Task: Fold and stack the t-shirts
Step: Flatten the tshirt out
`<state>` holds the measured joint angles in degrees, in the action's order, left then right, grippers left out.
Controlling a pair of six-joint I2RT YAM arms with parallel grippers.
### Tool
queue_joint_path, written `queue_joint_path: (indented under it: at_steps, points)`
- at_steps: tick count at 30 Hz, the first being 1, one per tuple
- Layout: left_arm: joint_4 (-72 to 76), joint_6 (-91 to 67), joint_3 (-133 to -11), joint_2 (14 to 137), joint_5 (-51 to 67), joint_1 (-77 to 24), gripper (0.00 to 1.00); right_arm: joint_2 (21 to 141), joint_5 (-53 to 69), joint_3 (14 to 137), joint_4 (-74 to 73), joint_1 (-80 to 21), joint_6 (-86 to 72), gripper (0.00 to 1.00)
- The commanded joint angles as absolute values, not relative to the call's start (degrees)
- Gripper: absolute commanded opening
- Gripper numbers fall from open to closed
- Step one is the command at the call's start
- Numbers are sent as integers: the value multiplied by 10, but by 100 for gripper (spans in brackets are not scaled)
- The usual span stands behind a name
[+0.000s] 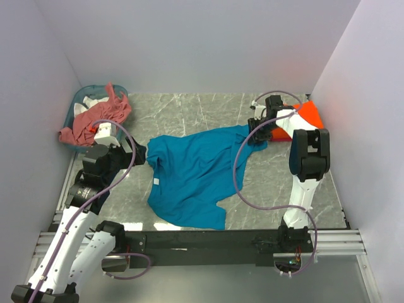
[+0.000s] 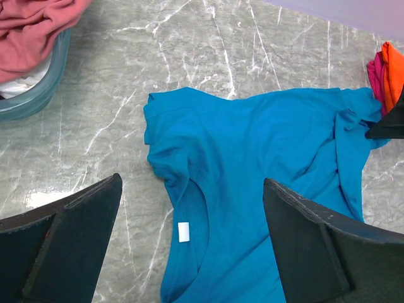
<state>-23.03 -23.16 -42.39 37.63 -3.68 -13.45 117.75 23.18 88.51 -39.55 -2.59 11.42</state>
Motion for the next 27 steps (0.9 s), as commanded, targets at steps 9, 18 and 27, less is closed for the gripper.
queue_joint_path:
  at_steps: [9,18,27]
  points:
    - [-213,-221,-423,374,-25,-131,99,1162,243,883,-392,-24,120,24]
    - [-212,-221,-423,371,-24,-131,100,1100,212,843,-390,-24,137,1]
    - [-211,-222,-421,367,-20,-131,100,991,175,736,-394,-21,167,0]
